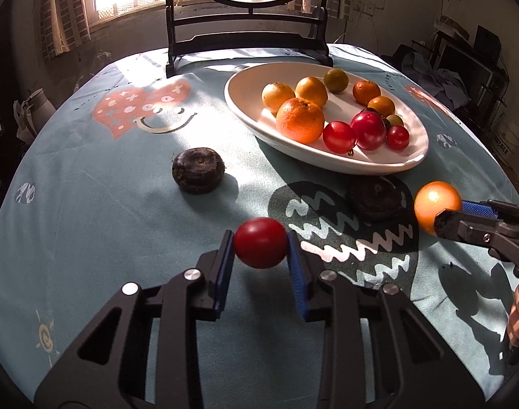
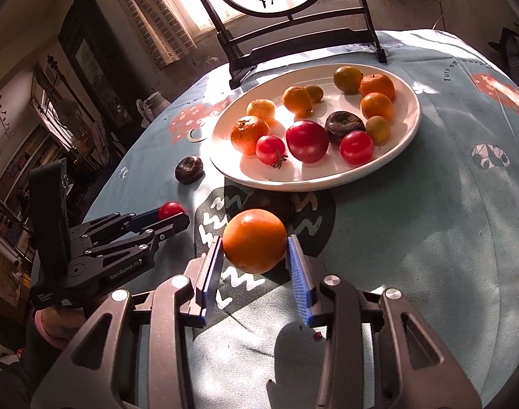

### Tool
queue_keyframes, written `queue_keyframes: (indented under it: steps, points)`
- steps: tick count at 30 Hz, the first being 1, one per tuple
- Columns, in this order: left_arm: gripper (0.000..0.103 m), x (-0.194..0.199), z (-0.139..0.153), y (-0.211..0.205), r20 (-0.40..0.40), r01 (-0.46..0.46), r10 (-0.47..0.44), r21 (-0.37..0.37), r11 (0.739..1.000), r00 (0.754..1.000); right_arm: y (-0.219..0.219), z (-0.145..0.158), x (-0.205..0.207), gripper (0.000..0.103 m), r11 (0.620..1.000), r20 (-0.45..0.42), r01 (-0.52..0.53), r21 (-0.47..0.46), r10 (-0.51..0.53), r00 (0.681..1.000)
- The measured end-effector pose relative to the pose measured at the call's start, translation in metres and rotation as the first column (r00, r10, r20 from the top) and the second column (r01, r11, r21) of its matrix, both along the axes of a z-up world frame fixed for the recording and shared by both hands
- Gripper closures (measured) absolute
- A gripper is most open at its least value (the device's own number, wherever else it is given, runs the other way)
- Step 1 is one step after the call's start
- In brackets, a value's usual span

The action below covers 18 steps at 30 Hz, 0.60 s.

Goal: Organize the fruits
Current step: 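Place the orange on the plate with the right gripper while the left gripper places the tomato there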

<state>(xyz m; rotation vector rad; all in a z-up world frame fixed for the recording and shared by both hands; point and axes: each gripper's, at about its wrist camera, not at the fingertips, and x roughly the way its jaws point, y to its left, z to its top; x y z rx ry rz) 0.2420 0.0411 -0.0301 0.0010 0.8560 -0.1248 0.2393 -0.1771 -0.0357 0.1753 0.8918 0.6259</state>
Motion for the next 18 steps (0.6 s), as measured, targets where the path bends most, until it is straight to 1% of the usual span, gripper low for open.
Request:
queue_keyframes:
  steps: [3, 6, 11, 15, 18]
  points:
    - [0.072, -0.005, 0.017, -0.006, 0.045, 0.034, -0.032, -0.036, 0.999, 0.998, -0.001, 0.006, 0.001, 0.065, 1.000, 0.042, -0.002, 0.018, 0.001, 0.999]
    - [0.072, 0.003, 0.032, -0.014, 0.081, 0.049, -0.045, -0.049, 0.998, 0.996, -0.010, 0.014, 0.013, 0.065, 0.998, 0.084, 0.057, 0.033, -0.059, 0.995]
    - [0.072, 0.037, 0.050, -0.034, 0.119, 0.059, -0.054, -0.036, 0.998, 0.991, -0.028, 0.023, 0.045, 0.065, 0.985, 0.137, 0.168, 0.049, -0.173, 0.975]
    - [0.072, 0.069, 0.058, -0.042, 0.127, 0.056, -0.049, -0.055, 0.997, 0.991, -0.035, 0.027, 0.068, 0.065, 0.976, 0.168, 0.214, 0.045, -0.219, 0.961]
    - [0.072, 0.091, 0.058, -0.045, 0.117, 0.045, -0.038, -0.060, 0.997, 0.992, -0.036, 0.028, 0.085, 0.065, 0.973, 0.178, 0.229, 0.034, -0.232, 0.956]
